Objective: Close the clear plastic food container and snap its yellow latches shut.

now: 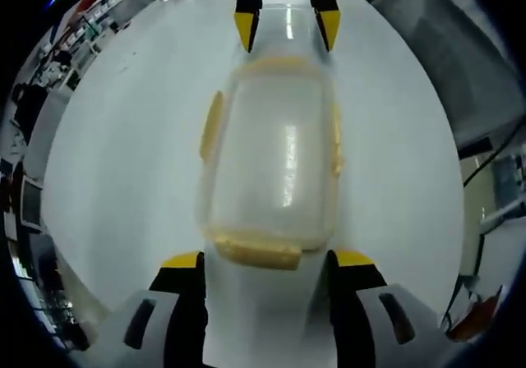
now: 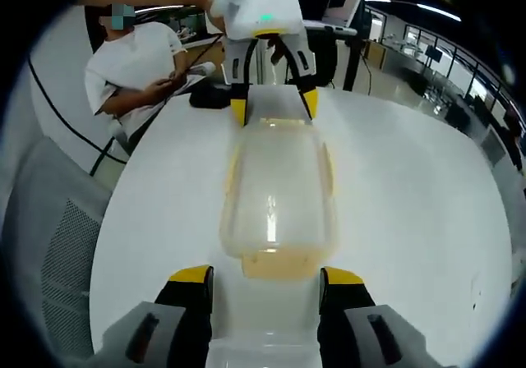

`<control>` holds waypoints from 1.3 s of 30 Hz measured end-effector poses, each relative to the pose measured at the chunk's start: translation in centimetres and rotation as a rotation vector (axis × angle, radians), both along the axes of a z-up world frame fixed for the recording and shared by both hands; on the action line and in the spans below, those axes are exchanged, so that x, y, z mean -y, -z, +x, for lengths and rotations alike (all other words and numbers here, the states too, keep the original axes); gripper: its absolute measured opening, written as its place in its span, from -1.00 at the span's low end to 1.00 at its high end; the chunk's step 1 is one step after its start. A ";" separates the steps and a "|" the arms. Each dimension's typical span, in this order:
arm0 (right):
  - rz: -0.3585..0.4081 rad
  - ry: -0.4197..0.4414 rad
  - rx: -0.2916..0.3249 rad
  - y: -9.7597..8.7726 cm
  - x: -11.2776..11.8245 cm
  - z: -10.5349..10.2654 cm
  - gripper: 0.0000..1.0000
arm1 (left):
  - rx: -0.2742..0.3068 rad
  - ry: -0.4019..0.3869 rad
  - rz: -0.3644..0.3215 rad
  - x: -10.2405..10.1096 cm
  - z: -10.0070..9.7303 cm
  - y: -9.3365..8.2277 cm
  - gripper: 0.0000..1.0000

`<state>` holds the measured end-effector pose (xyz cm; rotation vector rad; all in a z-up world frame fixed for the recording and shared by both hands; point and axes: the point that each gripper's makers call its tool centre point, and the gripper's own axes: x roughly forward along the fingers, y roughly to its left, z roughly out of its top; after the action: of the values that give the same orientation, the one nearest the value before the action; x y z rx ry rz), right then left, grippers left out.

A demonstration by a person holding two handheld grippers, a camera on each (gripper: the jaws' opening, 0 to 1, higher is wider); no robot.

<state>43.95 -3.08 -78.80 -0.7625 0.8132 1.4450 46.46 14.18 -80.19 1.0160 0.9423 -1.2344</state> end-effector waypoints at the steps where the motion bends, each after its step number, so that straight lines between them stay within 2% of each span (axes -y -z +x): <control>1: -0.002 0.000 0.001 0.1 -0.1 0.1 -0.01 | -0.008 0.005 0.000 0.0 -0.1 0.0 0.15; 9: -0.025 0.000 -0.001 0.5 -0.3 0.6 -0.02 | -0.038 0.042 0.007 0.3 -0.3 0.1 0.11; 12: -0.038 -0.009 0.002 0.7 -0.3 0.8 -0.03 | -0.040 0.058 0.010 0.3 -0.1 0.1 0.02; 18: -0.048 -0.009 -0.005 0.9 -0.4 0.9 -0.05 | -0.049 0.069 0.016 0.5 0.1 0.2 0.03; 22: -0.051 -0.017 -0.012 0.9 -0.7 0.7 -0.15 | -0.058 0.074 0.015 0.7 0.3 0.2 0.00; 28: -0.064 -0.010 -0.014 1.3 -0.7 0.9 -0.14 | -0.083 0.076 0.028 0.7 0.1 0.3 -0.06; 31: -0.087 -0.001 -0.001 1.7 -0.7 0.9 -0.16 | -0.080 0.078 0.021 0.8 0.1 0.3 -0.08; 33: -0.098 0.021 0.017 1.7 -0.6 1.3 -0.25 | -0.080 0.075 0.021 0.8 0.1 0.3 -0.08; 34: -0.088 0.034 0.005 1.5 -0.9 1.4 -0.25 | -0.081 0.069 0.022 0.7 0.1 0.3 -0.08; 39: -0.107 0.017 0.037 1.8 -0.8 1.4 -0.26 | -0.081 0.056 0.012 0.7 0.1 0.3 -0.09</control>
<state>45.39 -2.28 -80.59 -0.8591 0.8719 1.3768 46.61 13.45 -80.49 1.0146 0.9902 -1.3264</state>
